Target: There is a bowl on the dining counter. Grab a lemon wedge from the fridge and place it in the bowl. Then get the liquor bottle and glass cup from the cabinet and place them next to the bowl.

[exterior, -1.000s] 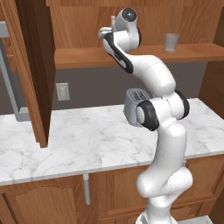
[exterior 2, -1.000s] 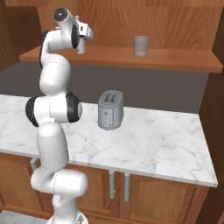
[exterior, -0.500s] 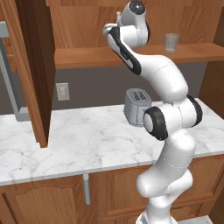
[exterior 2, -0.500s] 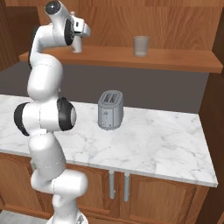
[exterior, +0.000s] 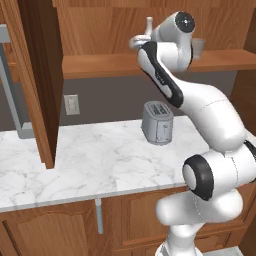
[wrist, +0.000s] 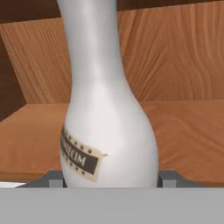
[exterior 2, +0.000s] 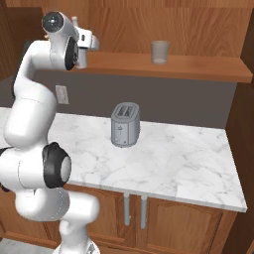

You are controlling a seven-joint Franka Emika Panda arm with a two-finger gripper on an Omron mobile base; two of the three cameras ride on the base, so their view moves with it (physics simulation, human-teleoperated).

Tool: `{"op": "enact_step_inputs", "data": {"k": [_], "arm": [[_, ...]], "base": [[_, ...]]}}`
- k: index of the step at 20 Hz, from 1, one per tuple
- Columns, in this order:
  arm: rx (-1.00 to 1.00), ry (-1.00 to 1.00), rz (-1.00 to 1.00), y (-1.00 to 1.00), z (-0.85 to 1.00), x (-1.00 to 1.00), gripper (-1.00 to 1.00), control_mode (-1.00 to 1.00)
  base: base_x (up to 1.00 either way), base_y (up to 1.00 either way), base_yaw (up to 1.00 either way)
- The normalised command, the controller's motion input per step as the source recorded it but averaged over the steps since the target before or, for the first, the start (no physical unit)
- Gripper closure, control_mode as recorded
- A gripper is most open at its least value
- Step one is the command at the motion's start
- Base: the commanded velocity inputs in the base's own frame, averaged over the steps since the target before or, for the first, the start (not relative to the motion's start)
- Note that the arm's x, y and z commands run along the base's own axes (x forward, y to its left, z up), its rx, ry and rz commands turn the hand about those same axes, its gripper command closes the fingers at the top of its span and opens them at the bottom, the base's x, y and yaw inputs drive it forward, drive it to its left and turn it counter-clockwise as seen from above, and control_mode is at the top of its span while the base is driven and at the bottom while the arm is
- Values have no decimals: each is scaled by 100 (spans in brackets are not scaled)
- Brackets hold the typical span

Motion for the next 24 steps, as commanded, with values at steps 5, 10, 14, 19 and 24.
{"op": "enact_step_inputs", "data": {"k": [5,10,14,19,24], "arm": [[7,-19,1,-27,0,-100,100,-100],[1,-11,0,-18,0,-100,100,-100],[-1,-1,0,-6,0,-99,100,-100],[-9,0,0,0,-11,-77,100,-100],[-2,0,0,0,-4,-8,100,100]], "base": [[0,0,0],[0,0,0],[0,0,0],[0,0,0],[-13,3,2]]}}
